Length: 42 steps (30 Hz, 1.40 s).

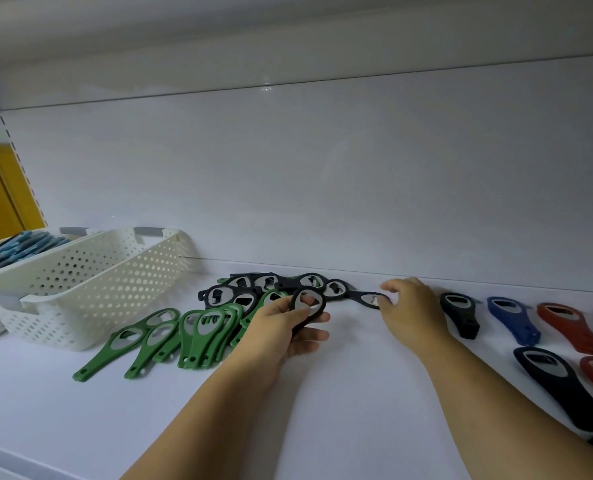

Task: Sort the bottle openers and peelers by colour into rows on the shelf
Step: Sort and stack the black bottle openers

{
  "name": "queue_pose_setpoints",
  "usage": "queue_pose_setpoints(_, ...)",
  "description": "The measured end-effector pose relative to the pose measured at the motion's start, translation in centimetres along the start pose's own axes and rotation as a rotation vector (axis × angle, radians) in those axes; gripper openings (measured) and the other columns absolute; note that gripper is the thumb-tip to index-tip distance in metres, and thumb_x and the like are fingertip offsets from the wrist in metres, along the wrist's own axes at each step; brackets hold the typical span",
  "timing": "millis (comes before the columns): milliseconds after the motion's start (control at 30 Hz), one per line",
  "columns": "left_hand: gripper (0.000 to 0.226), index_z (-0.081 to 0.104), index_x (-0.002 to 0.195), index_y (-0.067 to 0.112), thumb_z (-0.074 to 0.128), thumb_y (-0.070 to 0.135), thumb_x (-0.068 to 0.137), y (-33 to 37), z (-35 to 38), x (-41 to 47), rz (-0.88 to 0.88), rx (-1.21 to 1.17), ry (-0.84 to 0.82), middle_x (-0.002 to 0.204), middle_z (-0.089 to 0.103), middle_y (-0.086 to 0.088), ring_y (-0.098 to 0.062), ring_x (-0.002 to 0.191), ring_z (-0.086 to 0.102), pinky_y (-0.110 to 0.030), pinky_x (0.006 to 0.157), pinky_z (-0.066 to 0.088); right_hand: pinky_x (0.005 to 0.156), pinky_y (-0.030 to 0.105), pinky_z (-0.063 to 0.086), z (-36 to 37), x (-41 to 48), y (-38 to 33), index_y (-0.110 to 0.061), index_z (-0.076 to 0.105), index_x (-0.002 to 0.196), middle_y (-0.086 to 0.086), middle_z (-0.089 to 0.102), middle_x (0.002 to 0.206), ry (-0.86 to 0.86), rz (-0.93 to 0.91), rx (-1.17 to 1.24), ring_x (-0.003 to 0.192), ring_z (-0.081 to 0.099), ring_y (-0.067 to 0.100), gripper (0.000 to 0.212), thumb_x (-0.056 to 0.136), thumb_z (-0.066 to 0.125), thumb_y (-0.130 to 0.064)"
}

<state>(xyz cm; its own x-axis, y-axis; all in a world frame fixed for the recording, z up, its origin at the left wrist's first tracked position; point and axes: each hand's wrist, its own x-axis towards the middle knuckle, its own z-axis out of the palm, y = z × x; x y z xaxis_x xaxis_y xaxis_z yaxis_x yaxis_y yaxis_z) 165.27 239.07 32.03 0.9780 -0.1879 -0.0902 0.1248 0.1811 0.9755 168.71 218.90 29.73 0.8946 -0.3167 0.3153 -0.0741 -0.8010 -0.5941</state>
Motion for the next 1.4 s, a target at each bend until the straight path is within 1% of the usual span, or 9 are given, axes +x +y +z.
queue_pose_setpoints(133, 0.011, 0.060, 0.095, 0.011, 0.051, 0.005, 0.095, 0.1, 0.0, 0.0, -0.011, 0.006, -0.015, 0.083, 0.073, -0.010, -0.020, 0.058, 0.064, -0.024, 0.050, 0.050, 0.097, 0.036, 0.035, 0.7, 0.2, -0.1, -0.012, 0.054, 0.121, 0.011, 0.045, 0.133, -0.177, 0.053, -0.355, 0.125, 0.036, 0.032, 0.046, 0.095, 0.039, -0.047)
queue_pose_setpoints(300, 0.011, 0.061, 0.098, 0.011, 0.052, 0.007, 0.093, 0.0, 0.0, 0.2, -0.011, 0.005, -0.046, 0.088, 0.073, -0.012, -0.022, 0.061, 0.064, -0.025, 0.052, 0.050, 0.090, 0.035, 0.038, 0.9, 0.5, 0.0, -0.016, 0.059, 0.112, 0.009, 0.053, 0.123, -0.132, 0.082, -0.374, 0.118, 0.042, 0.032, 0.047, 0.088, 0.048, -0.055)
queue_pose_setpoints(500, 0.023, 0.062, 0.099, 0.005, 0.040, -0.001, 0.093, -0.1, -0.3, 0.6, -0.023, -0.118, -0.019, 0.093, 0.073, -0.020, -0.029, 0.071, 0.070, -0.030, 0.059, 0.056, 0.066, 0.029, 0.038, 0.4, 0.3, -0.1, -0.018, 0.050, 0.098, -0.002, 0.058, 0.092, -0.009, 0.134, 0.135, 0.083, 0.052, 0.023, 0.018, 0.089, 0.061, -0.029)
queue_pose_setpoints(733, 0.025, 0.059, 0.101, 0.004, 0.035, -0.001, 0.094, 0.0, -0.1, 0.6, -0.085, -0.270, 0.001, 0.099, 0.068, -0.022, -0.031, 0.083, 0.069, -0.036, 0.068, 0.058, 0.069, 0.029, 0.042, -0.8, 0.7, 0.2, -0.011, 0.065, 0.093, 0.007, 0.068, 0.091, 0.273, 0.246, 0.674, 0.073, 0.055, 0.021, 0.016, 0.094, 0.050, -0.017)
queue_pose_setpoints(867, 0.031, 0.058, 0.114, 0.011, 0.034, 0.004, 0.098, -0.2, -0.1, 0.8, -0.127, -0.265, -0.065, 0.108, 0.068, -0.019, -0.032, 0.087, 0.069, -0.039, 0.072, 0.057, 0.047, 0.019, 0.034, -0.7, -0.7, -2.6, -0.013, 0.071, 0.087, -0.009, 0.064, 0.062, 0.030, 0.123, 0.890, 0.044, 0.040, 0.008, 0.011, 0.090, 0.061, -0.012)
queue_pose_setpoints(933, 0.024, 0.056, 0.117, 0.011, 0.040, 0.011, 0.100, -0.2, 0.0, 0.7, -0.153, -0.266, -0.121, 0.111, 0.068, -0.017, -0.032, 0.086, 0.070, -0.038, 0.068, 0.060, 0.041, 0.016, 0.034, -0.5, -1.8, -3.9, -0.021, 0.072, 0.080, -0.011, 0.064, 0.063, -0.116, 0.021, 0.837, 0.039, 0.039, 0.005, 0.015, 0.089, 0.064, -0.011)
queue_pose_setpoints(1200, 0.039, 0.056, 0.113, 0.015, 0.041, -0.013, 0.091, -0.1, -0.2, 0.3, -0.136, -0.199, -0.205, 0.100, 0.070, -0.022, -0.024, 0.069, 0.070, -0.025, 0.054, 0.055, 0.056, 0.019, 0.052, -0.1, -3.1, -4.9, -0.025, 0.070, 0.083, -0.001, 0.063, 0.065, -0.226, -0.064, 0.793, 0.051, 0.058, 0.006, 0.017, 0.088, 0.065, -0.010)
queue_pose_setpoints(1300, 0.038, 0.047, 0.114, 0.019, 0.036, -0.010, 0.093, 0.1, -0.2, 0.5, -0.115, -0.256, -0.116, 0.098, 0.069, -0.023, -0.022, 0.057, 0.063, -0.022, 0.046, 0.048, 0.068, 0.021, 0.045, 0.6, -2.2, -3.2, -0.030, 0.066, 0.080, -0.008, 0.065, 0.089, -0.078, -0.131, 0.416, 0.069, 0.060, 0.006, 0.016, 0.089, 0.062, -0.016)
queue_pose_setpoints(1400, 0.042, 0.046, 0.113, 0.025, 0.031, -0.008, 0.091, 0.1, -0.4, 0.7, -0.106, -0.293, -0.041, 0.087, 0.070, -0.016, -0.019, 0.050, 0.052, -0.020, 0.041, 0.037, 0.085, 0.024, 0.039, 1.1, -1.5, -2.0, -0.027, 0.063, 0.113, -0.005, 0.053, 0.125, -0.171, -0.171, 0.085, 0.111, 0.051, 0.012, 0.023, 0.091, 0.057, -0.023)
